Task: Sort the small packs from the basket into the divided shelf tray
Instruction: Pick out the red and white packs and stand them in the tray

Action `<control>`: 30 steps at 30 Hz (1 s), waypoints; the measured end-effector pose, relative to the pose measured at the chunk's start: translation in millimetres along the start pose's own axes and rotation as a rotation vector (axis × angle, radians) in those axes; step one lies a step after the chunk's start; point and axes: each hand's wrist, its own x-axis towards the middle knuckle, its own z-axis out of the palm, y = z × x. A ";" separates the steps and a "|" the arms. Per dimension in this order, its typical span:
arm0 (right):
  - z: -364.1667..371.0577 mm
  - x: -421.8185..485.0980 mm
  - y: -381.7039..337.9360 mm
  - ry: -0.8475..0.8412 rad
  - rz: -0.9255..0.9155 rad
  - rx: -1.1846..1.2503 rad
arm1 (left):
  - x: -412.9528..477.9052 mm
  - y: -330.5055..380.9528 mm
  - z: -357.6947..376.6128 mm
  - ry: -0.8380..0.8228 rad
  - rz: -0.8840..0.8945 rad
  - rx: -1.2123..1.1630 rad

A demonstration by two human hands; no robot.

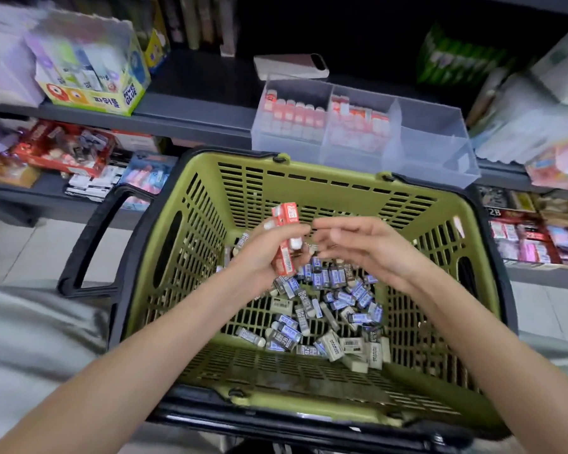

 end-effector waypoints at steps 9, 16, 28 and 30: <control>-47.4 16.0 110.3 0.118 0.543 -1.268 | 6.5 19.2 -20.9 -0.024 -0.097 0.033; -18.3 20.0 147.0 0.077 0.377 -1.469 | 5.9 19.5 -25.5 -0.024 -0.099 -0.060; 14.8 45.3 163.1 0.153 -0.044 -1.638 | 2.4 26.0 -23.4 0.065 -0.088 -0.143; 20.7 49.3 167.9 0.042 -0.121 -1.640 | 2.8 27.2 -23.4 0.066 -0.083 -0.154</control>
